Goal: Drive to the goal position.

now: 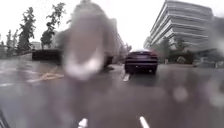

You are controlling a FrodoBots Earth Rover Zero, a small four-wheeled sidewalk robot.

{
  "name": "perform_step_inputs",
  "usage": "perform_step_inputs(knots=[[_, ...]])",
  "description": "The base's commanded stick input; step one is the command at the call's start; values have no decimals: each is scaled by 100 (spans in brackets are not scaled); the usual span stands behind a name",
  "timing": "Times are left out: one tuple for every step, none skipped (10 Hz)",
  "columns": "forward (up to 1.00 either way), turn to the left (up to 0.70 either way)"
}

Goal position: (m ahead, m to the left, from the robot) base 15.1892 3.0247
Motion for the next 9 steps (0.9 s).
perform_step_inputs(knots=[[70,0],[70,0],[70,0],[70,0],[70,0],[70,0],[70,0],[70,0],[70,0]])
